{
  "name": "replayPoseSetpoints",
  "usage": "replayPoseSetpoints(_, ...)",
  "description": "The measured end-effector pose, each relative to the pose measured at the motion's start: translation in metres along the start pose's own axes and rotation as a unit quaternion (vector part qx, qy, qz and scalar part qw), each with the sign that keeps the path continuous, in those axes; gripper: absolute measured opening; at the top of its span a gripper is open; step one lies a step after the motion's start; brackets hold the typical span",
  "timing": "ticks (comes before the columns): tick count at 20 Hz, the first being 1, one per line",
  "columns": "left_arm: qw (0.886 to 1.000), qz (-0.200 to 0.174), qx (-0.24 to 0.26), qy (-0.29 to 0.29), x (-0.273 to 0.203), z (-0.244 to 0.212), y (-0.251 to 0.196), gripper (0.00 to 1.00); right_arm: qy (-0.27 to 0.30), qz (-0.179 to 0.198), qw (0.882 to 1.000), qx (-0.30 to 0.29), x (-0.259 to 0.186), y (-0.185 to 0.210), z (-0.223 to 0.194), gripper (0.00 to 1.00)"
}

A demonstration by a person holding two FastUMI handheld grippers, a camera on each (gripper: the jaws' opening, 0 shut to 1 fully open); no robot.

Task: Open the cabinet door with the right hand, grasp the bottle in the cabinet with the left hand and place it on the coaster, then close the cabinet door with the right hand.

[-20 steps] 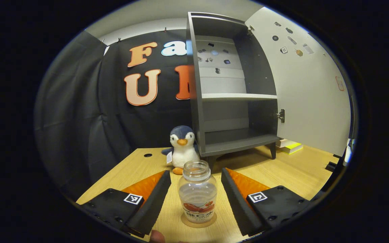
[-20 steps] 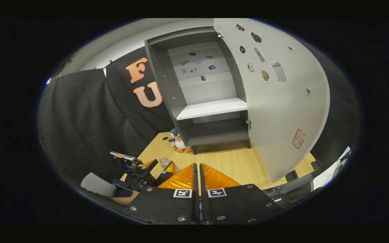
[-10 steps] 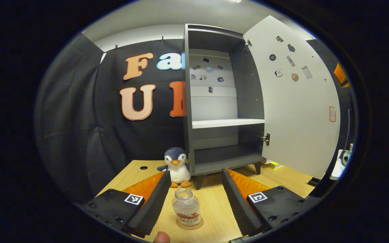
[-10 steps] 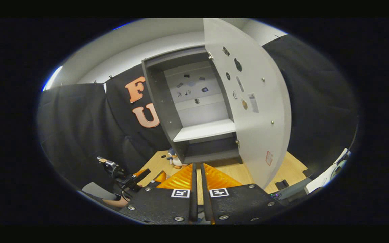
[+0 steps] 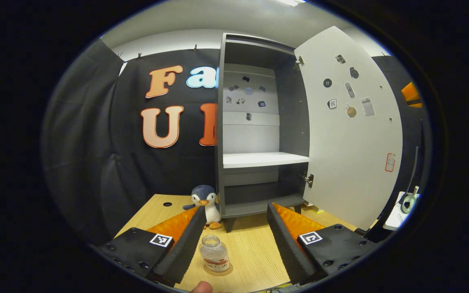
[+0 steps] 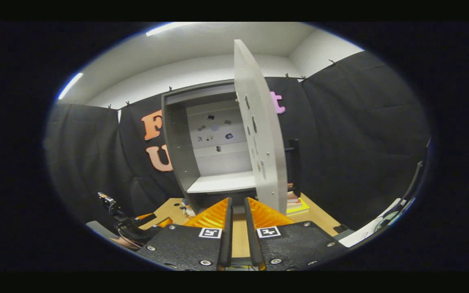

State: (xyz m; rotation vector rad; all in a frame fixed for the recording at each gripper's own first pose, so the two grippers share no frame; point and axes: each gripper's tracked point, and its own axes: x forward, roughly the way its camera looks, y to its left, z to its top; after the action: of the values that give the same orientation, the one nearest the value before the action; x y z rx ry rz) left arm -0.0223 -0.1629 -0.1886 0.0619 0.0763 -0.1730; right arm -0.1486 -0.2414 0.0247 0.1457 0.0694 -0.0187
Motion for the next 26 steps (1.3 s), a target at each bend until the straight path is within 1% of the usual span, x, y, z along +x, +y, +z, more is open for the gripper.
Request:
replayPoseSetpoints(1,1.000,0.000,0.001,0.001,-0.001,0.002,0.000,0.97,-0.006,-0.006,1.000,0.000,-0.002,-0.011,0.005,0.27)
replayPoseSetpoints(2,1.000,0.000,0.003,0.001,-0.002,0.005,0.000,0.97,-0.010,-0.011,1.000,0.001,-0.002,-0.023,0.007,0.22)
replayPoseSetpoints(3,1.000,0.000,0.005,0.002,-0.003,0.006,0.000,0.97,-0.010,-0.015,1.000,-0.001,0.000,-0.034,0.007,0.31)
replayPoseSetpoints(4,1.000,0.000,0.005,0.002,-0.003,0.009,0.000,0.97,-0.009,-0.024,1.000,-0.003,0.004,-0.049,0.005,0.30)
replayPoseSetpoints(5,1.000,-0.002,0.007,0.002,-0.003,0.012,-0.003,0.97,-0.004,-0.031,1.000,-0.004,0.010,-0.062,0.002,0.34)
replayPoseSetpoints(6,1.000,-0.001,0.011,0.001,-0.003,0.014,-0.004,0.97,-0.006,-0.034,0.999,-0.004,0.015,-0.073,0.002,0.43)
replayPoseSetpoints(9,1.000,-0.001,0.018,-0.002,-0.003,0.023,-0.005,0.97,-0.003,-0.043,0.999,-0.003,0.035,-0.098,-0.003,0.52)
replayPoseSetpoints(10,1.000,-0.001,0.018,-0.002,-0.002,0.024,-0.005,0.97,-0.004,-0.042,0.999,0.002,0.040,-0.103,-0.003,0.55)
replayPoseSetpoints(12,1.000,0.004,0.016,0.000,0.000,0.025,-0.002,0.97,-0.001,-0.032,0.999,0.011,0.050,-0.105,-0.011,0.59)
replayPoseSetpoints(14,1.000,0.012,0.017,0.003,0.001,0.025,0.006,0.97,0.001,-0.035,0.999,0.005,0.061,-0.108,-0.014,0.63)
replayPoseSetpoints(17,0.999,0.025,0.020,0.005,0.002,0.024,0.017,0.97,-0.004,-0.031,0.999,-0.008,0.059,-0.102,-0.013,0.64)
replayPoseSetpoints(19,0.999,0.031,0.023,0.007,0.002,0.023,0.023,0.97,-0.005,-0.022,1.000,-0.019,0.063,-0.088,-0.014,0.64)
replayPoseSetpoints(23,0.999,0.036,0.018,0.010,0.007,0.025,0.027,0.97,0.000,0.023,1.000,-0.008,0.070,-0.045,-0.024,0.63)
replayPoseSetpoints(26,0.999,0.036,0.025,0.003,0.008,0.029,0.029,0.97,0.004,0.056,0.998,0.003,0.078,-0.015,-0.029,0.63)
